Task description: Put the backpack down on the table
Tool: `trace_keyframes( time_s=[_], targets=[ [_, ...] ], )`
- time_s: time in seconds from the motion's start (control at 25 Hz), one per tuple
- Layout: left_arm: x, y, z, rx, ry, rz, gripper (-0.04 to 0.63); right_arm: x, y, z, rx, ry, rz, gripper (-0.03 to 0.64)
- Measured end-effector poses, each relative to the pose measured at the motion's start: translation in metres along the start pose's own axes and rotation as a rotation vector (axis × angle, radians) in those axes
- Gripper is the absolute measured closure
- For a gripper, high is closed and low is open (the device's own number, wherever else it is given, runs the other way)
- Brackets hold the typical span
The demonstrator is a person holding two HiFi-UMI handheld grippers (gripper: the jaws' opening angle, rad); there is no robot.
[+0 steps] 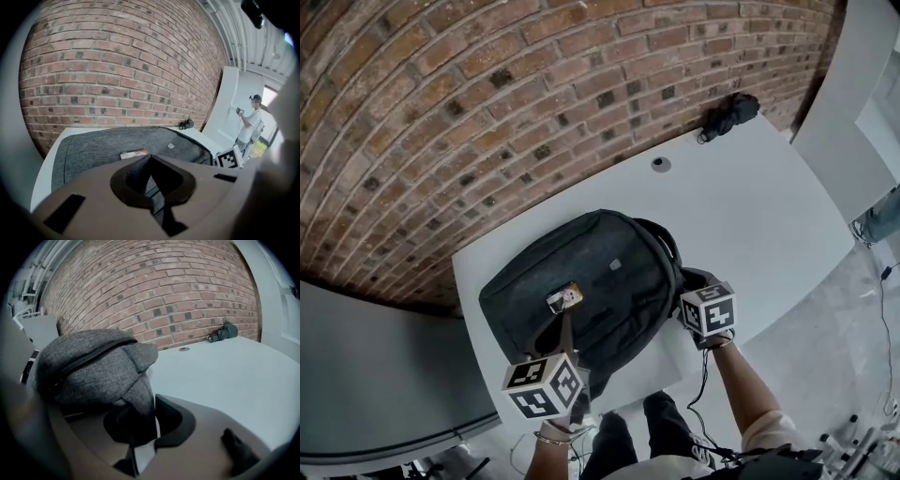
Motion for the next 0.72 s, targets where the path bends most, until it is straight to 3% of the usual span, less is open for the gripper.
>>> trace_keyframes(
  time_s=[0.32, 0.44, 0.72],
  targets=[
    [-0.003, 0.001, 0.004, 0.004, 0.004, 0.008, 0.583, -0.004, -0.002, -0.003, 0.019, 0.005, -0.057, 0.568],
    [-0.004, -0.001, 0.006, -0.004, 0.003, 0.006, 0.583, -0.01, -0.007, 0.001, 0.001, 0.017, -0.095, 0.485],
    [-0.007, -0.006, 0.011, -0.02, 0.003, -0.006, 0.583, -0.025, -0.015, 0.02, -0.034, 0.013, -0.121, 0.469]
  ],
)
Point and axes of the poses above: the fingertips, and each gripper's own axes: z backward along the fingers, y to its left, x out of its top, the point moved 1 cm from there along z, backward along the fingers, and after that the axes turned 3 degrees about y, right-handed, at the moved point
